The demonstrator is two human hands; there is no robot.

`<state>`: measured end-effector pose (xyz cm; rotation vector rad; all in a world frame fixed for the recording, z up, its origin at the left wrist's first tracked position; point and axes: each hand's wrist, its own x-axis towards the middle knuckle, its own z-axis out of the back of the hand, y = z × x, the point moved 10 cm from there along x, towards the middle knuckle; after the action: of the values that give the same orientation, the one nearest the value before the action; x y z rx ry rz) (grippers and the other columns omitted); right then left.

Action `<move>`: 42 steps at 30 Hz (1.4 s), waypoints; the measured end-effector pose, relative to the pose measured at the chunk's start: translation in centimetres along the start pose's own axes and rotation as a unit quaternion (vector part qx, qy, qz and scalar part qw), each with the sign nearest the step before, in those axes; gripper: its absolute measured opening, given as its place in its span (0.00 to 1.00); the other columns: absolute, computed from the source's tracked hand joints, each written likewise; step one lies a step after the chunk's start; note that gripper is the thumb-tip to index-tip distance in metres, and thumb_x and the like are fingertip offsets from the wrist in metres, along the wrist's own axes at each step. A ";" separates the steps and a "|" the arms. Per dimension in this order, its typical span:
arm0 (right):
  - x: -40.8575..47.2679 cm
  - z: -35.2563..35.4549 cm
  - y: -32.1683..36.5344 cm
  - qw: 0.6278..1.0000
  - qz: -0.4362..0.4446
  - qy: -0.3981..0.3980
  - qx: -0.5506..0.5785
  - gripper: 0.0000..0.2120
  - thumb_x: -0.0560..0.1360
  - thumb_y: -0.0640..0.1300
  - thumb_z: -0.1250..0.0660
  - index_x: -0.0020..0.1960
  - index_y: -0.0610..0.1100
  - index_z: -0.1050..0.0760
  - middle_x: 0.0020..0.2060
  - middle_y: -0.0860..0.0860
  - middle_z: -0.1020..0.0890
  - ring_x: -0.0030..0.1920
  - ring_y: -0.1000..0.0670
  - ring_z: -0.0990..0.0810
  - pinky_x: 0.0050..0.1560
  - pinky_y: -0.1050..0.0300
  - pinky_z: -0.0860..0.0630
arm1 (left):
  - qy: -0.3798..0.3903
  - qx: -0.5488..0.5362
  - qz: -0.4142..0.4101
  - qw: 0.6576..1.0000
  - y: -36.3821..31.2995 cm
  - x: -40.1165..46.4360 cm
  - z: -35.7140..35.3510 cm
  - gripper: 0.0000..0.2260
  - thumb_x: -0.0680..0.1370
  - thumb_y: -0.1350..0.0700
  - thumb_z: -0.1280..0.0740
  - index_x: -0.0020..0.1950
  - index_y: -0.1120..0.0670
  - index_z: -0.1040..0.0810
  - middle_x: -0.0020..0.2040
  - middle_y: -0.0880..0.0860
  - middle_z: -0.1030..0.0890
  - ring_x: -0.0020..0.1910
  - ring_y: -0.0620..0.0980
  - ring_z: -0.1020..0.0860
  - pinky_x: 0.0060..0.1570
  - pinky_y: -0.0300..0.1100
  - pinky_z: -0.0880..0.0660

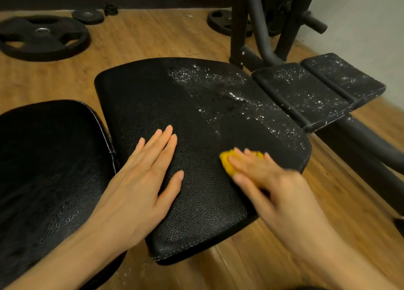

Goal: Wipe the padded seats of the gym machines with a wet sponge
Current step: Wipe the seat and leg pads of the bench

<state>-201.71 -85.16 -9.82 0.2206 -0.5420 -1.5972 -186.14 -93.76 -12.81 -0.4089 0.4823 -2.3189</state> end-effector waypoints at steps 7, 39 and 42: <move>8.9 -2.0 -0.7 0.999 -0.036 -0.003 -0.009 0.16 0.81 0.49 0.39 0.68 0.54 0.27 0.69 0.55 0.28 0.72 0.55 0.33 0.76 0.52 0.43 | -0.007 0.003 0.000 1.000 -0.1 0.0 0.0 0.31 0.80 0.38 0.56 0.80 0.51 0.50 0.81 0.44 0.53 0.78 0.37 0.57 0.75 0.35 0.61; 7.2 0.0 -4.6 0.997 -0.073 -0.006 -0.022 0.18 0.81 0.48 0.41 0.71 0.51 0.30 0.70 0.55 0.29 0.73 0.54 0.34 0.76 0.57 0.46 | 0.009 0.003 0.015 1.000 -0.2 0.0 0.2 0.32 0.78 0.36 0.59 0.80 0.47 0.57 0.80 0.40 0.59 0.76 0.34 0.62 0.74 0.34 0.65; 10.2 -0.3 -5.4 0.993 -0.113 -0.011 -0.011 0.19 0.83 0.47 0.44 0.72 0.48 0.32 0.72 0.51 0.31 0.74 0.49 0.35 0.77 0.50 0.46 | 0.024 -0.010 0.020 0.999 -0.1 0.5 0.6 0.34 0.75 0.33 0.62 0.79 0.44 0.61 0.78 0.37 0.63 0.74 0.31 0.66 0.72 0.30 0.67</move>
<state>-207.50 -95.08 -10.76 0.2557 -0.5301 -1.8262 -186.31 -94.19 -12.10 -0.3514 0.5318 -2.2917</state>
